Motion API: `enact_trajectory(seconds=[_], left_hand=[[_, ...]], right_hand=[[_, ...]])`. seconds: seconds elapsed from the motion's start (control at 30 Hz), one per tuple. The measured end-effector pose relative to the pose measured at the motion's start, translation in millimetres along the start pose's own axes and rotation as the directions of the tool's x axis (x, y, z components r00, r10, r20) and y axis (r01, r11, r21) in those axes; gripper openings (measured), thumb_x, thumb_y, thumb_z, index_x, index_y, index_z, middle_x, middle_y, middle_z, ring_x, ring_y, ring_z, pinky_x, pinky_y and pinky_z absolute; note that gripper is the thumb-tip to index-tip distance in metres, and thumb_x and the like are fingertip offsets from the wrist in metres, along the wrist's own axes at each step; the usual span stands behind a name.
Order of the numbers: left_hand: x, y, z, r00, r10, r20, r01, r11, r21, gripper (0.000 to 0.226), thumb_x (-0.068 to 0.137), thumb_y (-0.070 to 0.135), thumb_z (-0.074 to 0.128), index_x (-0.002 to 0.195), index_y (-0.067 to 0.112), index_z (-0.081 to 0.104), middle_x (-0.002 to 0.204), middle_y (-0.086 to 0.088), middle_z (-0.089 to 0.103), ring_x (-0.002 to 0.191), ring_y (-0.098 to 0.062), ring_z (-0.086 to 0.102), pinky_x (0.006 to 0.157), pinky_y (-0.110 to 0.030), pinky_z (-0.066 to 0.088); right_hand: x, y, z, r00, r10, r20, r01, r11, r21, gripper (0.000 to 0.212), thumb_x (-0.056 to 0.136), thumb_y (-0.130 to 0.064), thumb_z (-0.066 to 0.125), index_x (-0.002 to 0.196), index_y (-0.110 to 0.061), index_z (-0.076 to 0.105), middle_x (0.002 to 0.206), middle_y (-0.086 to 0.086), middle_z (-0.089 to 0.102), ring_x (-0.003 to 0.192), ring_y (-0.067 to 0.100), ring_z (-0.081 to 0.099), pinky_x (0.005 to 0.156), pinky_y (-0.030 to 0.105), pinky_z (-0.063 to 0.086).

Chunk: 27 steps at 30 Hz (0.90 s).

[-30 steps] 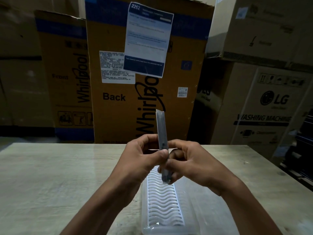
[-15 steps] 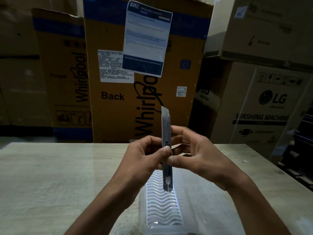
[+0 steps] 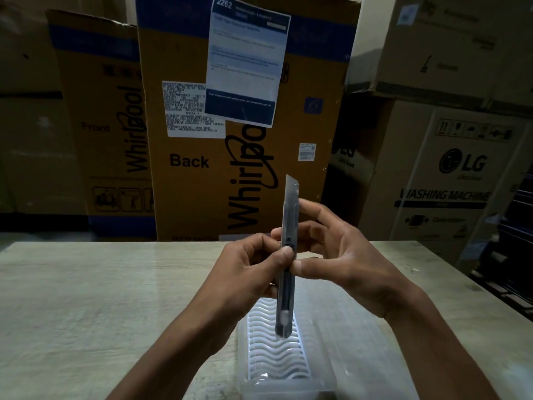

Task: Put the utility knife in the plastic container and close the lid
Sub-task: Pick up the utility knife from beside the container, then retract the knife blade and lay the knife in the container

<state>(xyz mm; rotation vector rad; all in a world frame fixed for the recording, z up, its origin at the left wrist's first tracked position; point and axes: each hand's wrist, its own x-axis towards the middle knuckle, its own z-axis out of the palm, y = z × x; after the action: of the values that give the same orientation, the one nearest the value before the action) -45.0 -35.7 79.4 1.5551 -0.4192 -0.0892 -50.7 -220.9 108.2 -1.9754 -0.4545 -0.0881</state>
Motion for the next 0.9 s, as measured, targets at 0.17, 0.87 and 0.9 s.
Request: enact_trajectory(seconds=[0.17,0.87,0.9], left_hand=[[-0.9,0.7,0.8,1.0,-0.018,0.021,0.018,1.0,-0.012,0.018,0.092,0.028,0.061,0.085,0.013,0.068,0.082,-0.006,0.074,0.077,-0.015,0.075,0.075,-0.035,0.063],[-3.2,-0.2,-0.5,0.966,-0.038,0.254,0.065,0.993,-0.097,0.027,0.089,0.022,0.057,0.107,0.003,0.061,0.099,-0.014,0.079,0.091,-0.028,0.077,0.08,-0.036,0.062],[-3.5,0.1,-0.3,0.965,-0.039,0.258,0.065,0.993,-0.096,0.028,0.087,0.023,0.058,0.107,0.003,0.061,0.098,-0.013,0.079,0.09,-0.027,0.077,0.079,-0.035,0.062]], right_hand=[[-0.6,0.5,0.0,1.0,-0.027,-0.007,0.028,0.999,0.02,0.085,0.073,-0.017,0.08,0.145,-0.036,0.039,0.122,0.001,0.07,0.12,0.022,0.064,0.103,0.058,0.05],[-2.5,2.7,-14.3,0.988,-0.094,-0.121,0.107,0.988,0.112,0.069,0.074,-0.012,0.078,0.135,-0.026,0.048,0.111,0.009,0.075,0.109,0.028,0.071,0.101,0.055,0.052],[-2.7,3.1,-15.0,0.987,-0.097,-0.127,0.112,0.987,0.115,0.069,0.074,-0.012,0.078,0.135,-0.026,0.049,0.111,0.008,0.075,0.109,0.028,0.071,0.1,0.054,0.053]])
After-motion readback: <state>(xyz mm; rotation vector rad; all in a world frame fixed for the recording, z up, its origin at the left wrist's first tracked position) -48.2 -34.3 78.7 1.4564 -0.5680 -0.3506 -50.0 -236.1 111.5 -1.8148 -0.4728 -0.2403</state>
